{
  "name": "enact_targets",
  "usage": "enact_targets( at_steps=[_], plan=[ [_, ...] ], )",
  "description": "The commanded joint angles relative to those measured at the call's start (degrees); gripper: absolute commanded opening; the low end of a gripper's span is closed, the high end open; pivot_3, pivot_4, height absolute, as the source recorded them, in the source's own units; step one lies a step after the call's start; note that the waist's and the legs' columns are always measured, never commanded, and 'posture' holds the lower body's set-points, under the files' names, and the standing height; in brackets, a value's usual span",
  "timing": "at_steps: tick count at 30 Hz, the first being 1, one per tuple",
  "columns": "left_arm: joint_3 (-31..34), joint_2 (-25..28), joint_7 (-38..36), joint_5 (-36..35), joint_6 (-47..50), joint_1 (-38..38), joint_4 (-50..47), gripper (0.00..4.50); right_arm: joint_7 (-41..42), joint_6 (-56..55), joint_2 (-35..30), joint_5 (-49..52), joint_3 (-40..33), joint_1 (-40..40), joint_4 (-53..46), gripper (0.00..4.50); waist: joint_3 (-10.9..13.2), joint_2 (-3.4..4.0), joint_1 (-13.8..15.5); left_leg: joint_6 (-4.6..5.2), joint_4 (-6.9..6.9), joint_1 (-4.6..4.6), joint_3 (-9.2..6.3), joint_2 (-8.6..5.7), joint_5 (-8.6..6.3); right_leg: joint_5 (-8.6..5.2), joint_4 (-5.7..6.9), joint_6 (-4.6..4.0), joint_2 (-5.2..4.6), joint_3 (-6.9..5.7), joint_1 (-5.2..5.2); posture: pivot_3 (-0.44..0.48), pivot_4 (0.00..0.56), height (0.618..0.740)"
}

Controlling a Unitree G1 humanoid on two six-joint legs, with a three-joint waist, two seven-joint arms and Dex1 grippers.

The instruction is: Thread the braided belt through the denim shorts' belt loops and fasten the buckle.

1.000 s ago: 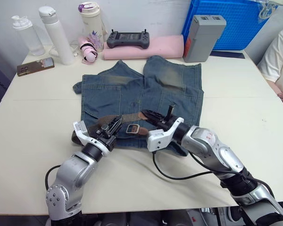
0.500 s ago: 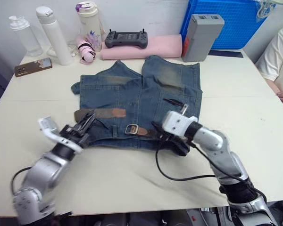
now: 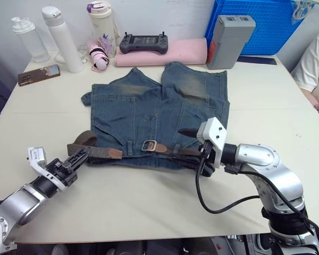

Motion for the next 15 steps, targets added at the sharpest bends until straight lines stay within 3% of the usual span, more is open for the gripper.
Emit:
enact_targets(
  at_steps=[1, 15],
  plan=[
    [-0.38, 0.09, -1.8, -0.99, -1.14, -1.46, -0.53, 0.0, 0.31, 1.24, -2.2, 2.94, -0.57, 1.2, -3.43, 4.48, 0.0, 0.0, 0.0, 0.0, 0.0, 0.0, 0.0, 0.0, 0.0, 0.0, 0.0, 0.0, 0.0, 0.0, 0.0, 0.0, 0.15, 0.714],
    [-3.26, 0.71, 0.39, 8.37, -3.76, -5.84, 2.47, 0.0, -0.74, 4.43, -3.91, 8.02, -2.61, 1.92, -6.24, 4.48, 0.0, 0.0, 0.02, 0.0, -0.03, 0.0, 0.16, 0.0, 0.0, 0.0, 0.02, 0.0, 0.0, 0.12, -0.11, 0.0, 0.15, 0.714]
  ],
)
